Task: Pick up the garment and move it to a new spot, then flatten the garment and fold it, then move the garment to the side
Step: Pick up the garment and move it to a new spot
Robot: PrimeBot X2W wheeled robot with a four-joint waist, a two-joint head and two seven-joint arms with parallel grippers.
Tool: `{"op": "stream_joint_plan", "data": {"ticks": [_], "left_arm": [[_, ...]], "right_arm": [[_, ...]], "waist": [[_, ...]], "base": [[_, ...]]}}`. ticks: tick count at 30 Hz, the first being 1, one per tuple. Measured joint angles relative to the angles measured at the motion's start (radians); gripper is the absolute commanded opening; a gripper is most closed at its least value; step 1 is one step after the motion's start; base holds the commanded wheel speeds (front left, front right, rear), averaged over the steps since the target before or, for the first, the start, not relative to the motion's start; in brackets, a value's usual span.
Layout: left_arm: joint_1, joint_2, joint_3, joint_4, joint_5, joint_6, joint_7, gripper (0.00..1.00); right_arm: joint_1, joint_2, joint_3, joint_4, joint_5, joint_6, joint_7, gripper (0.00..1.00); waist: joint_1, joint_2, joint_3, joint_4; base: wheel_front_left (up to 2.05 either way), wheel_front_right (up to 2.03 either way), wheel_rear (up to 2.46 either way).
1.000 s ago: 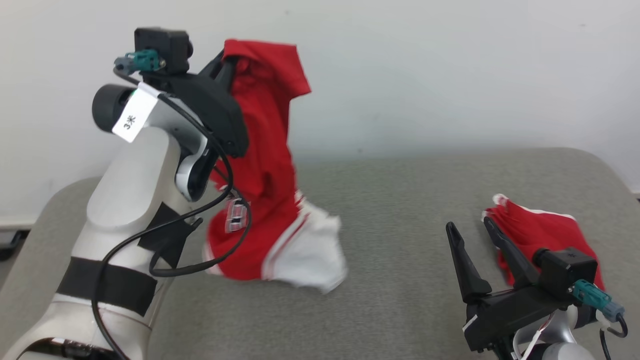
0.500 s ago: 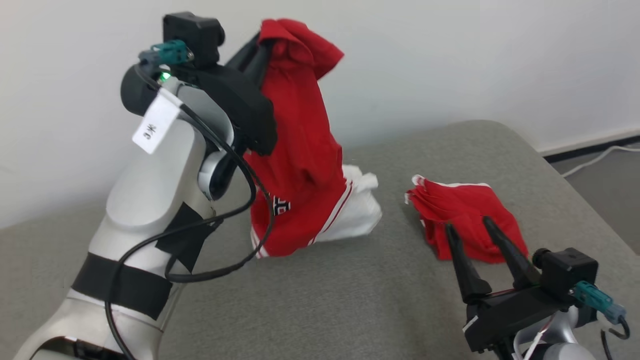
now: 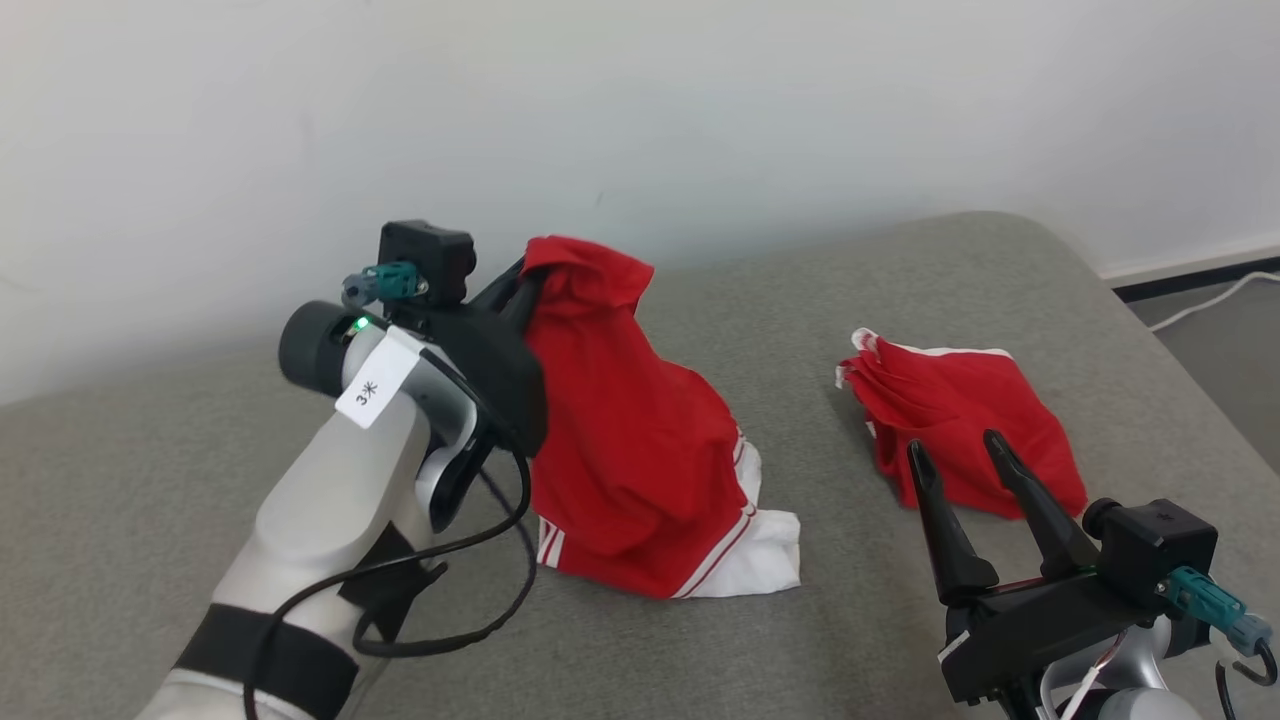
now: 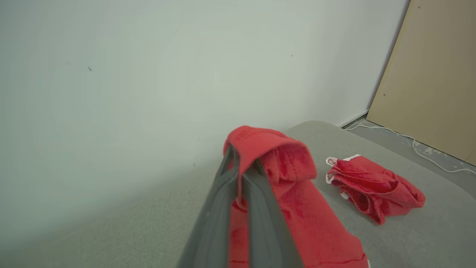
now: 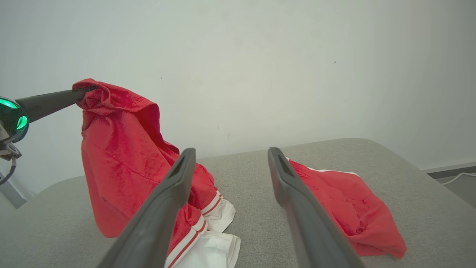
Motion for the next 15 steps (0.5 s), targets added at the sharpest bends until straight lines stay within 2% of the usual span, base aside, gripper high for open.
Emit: {"op": "stream_joint_plan", "data": {"ticks": [7,10,15], "left_arm": [[0.092,0.061,0.000,0.061,0.020,0.003,0.011,0.00],[0.137,0.095,0.007,0.082,0.020,0.020,0.011,0.00],[0.170,0.104,0.016,0.119,0.004,0.019,0.016,0.00]], "right_arm": [[0.002,0.000,-0.007,0.006,0.000,-0.001,-0.006,1.00],[0.015,-0.001,-0.021,0.008,0.002,-0.008,-0.013,1.00],[0.024,-0.001,-0.022,0.013,0.002,-0.008,-0.013,1.00]], "waist": [[0.0000,0.0000,0.003,0.059],[-0.0002,0.0000,-0.001,0.097],[-0.0002,0.0000,-0.009,0.146]], "base": [[0.00,0.00,0.00],[0.00,0.00,0.00],[0.00,0.00,0.00]]}}
